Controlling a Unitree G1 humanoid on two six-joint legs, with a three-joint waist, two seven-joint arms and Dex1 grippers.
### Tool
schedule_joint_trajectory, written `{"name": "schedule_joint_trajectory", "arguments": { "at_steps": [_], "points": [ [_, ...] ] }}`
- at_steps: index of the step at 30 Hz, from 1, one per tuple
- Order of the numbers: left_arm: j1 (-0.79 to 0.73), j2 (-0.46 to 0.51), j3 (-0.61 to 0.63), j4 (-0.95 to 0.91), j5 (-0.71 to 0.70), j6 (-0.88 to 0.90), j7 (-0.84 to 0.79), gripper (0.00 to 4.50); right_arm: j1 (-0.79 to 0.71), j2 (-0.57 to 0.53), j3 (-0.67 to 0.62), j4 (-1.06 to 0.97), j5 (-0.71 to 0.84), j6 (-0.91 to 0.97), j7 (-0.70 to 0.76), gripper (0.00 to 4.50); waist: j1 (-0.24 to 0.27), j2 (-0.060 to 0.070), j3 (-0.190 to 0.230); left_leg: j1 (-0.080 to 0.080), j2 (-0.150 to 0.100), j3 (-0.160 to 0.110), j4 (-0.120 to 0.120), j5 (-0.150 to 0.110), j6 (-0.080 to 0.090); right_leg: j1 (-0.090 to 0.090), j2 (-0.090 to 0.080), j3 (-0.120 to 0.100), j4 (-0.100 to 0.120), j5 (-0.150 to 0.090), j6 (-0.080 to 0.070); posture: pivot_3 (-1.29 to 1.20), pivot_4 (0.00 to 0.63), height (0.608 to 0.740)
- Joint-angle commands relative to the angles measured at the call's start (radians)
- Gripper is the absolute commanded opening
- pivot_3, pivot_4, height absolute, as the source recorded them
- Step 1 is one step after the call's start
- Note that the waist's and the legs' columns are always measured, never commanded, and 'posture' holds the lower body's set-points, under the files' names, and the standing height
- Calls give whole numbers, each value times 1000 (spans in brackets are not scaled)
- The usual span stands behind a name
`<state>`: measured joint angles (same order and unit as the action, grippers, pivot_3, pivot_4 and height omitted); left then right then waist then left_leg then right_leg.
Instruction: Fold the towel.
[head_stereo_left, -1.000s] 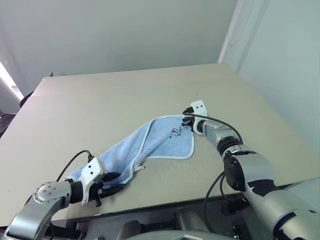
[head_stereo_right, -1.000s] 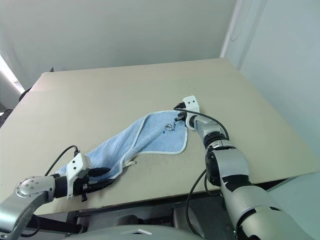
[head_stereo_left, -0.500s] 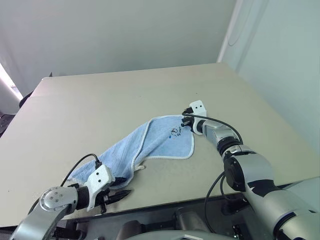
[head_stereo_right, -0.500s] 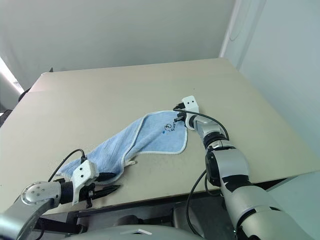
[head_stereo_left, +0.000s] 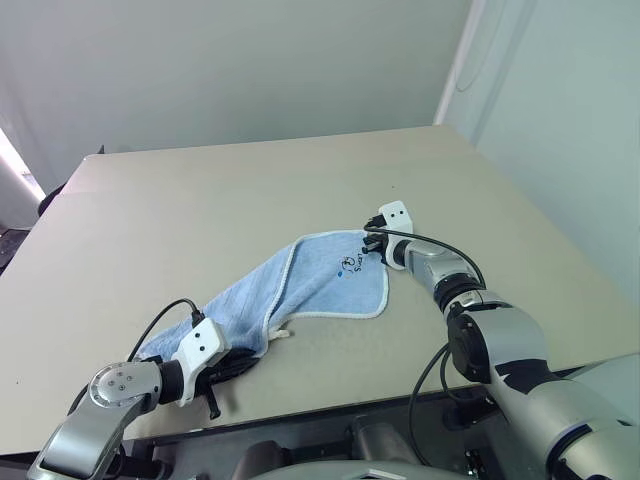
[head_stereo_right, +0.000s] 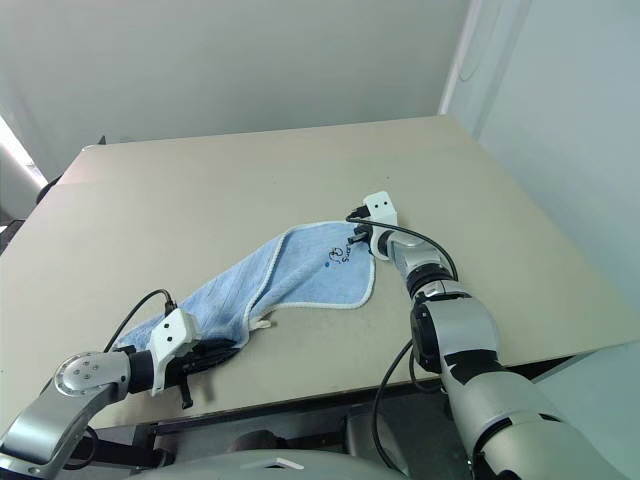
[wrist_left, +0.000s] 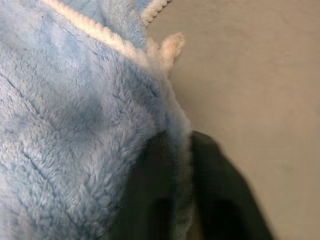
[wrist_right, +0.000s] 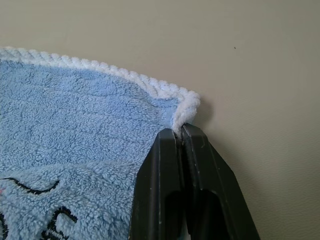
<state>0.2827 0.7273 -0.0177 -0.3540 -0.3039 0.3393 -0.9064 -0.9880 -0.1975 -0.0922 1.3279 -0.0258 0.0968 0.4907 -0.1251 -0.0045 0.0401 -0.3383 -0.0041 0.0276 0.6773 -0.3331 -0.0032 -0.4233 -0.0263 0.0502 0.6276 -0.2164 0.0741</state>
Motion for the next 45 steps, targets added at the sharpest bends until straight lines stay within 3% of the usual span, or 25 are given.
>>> {"name": "schedule_joint_trajectory", "arguments": {
  "at_steps": [1, 8, 12, 18, 21, 25, 28, 34, 37, 41, 45],
  "points": [
    [9, 22, 33, -2, -40, 11, -36, 18, -15, 2, -5, -29, 5, -9, -2, 0, 0, 0, 0, 0, 0, 0, 0, 0, 0, 0, 0, 0, 0, 0, 0, 0, 0, 740],
    [28, 63, 199, -26, -213, 93, -104, 18, -20, 6, -5, -29, 4, -13, -5, 0, -1, 0, 0, 0, 0, 0, 0, 0, 0, 0, 0, 0, 0, 0, 0, 0, 0, 740],
    [2, 71, 378, 14, -307, 147, -76, 18, -24, 5, -6, -33, 8, -22, 19, 0, -2, 0, 1, 0, 0, 0, 0, 0, 0, -1, 0, 0, 0, 0, 0, 0, 0, 740],
    [-120, 62, 500, 134, -340, 158, -14, 18, -24, -14, -8, -85, 37, -74, 203, 0, -1, -1, 2, 0, 0, 0, 0, 0, 0, -1, 1, 0, 0, 0, 1, 0, 0, 740],
    [-283, 36, 489, 297, -293, 133, 82, 18, -15, -36, -22, -145, 73, -114, 321, 0, 4, -1, 3, 0, 0, -1, 0, 0, 0, 0, 1, -1, 1, 2, 3, 0, 0, 740],
    [-478, -3, 405, 505, -191, 35, 131, 18, -13, -61, -51, -179, 111, -154, 350, 0, 8, -1, 3, 0, -1, -1, 0, 0, 0, 1, 0, -2, 0, 2, 3, 0, 0, 740],
    [-653, -39, 356, 711, -110, -79, 166, 18, -34, -76, -85, -166, 138, -178, 311, 0, 15, -2, 3, -1, -1, -2, 0, 0, 0, 0, -2, -3, 0, 2, 3, 0, 0, 740],
    [-1125, -67, 280, 1315, 78, -403, 312, 18, -141, -115, -146, -102, 162, -261, 182, 0, 29, -4, 4, -4, -1, -2, 0, 0, -1, -4, -2, -3, 1, 3, 3, 0, 0, 740],
    [-1273, -56, 275, 1486, 121, -509, 358, 18, -190, -134, -147, -76, 148, -321, 139, 0, 27, -4, 4, -4, -2, 0, -4, 0, -1, -5, -4, -2, 0, 3, 3, 0, 0, 740],
    [-1375, -35, 301, 1577, 124, -650, 357, 18, -239, -163, -172, -63, 169, -412, 132, 0, 27, -4, 4, -6, -2, 0, -14, 0, -1, -9, -4, -1, -4, 3, 4, 0, 0, 740],
    [-1334, -11, 316, 1579, 90, -690, 180, 18, -204, -170, -182, -77, 186, -461, 222, 0, 26, -4, 3, -18, -2, 0, -14, 2, -4, -21, -5, -2, -3, 3, 3, 0, 0, 740]
  ]
}}
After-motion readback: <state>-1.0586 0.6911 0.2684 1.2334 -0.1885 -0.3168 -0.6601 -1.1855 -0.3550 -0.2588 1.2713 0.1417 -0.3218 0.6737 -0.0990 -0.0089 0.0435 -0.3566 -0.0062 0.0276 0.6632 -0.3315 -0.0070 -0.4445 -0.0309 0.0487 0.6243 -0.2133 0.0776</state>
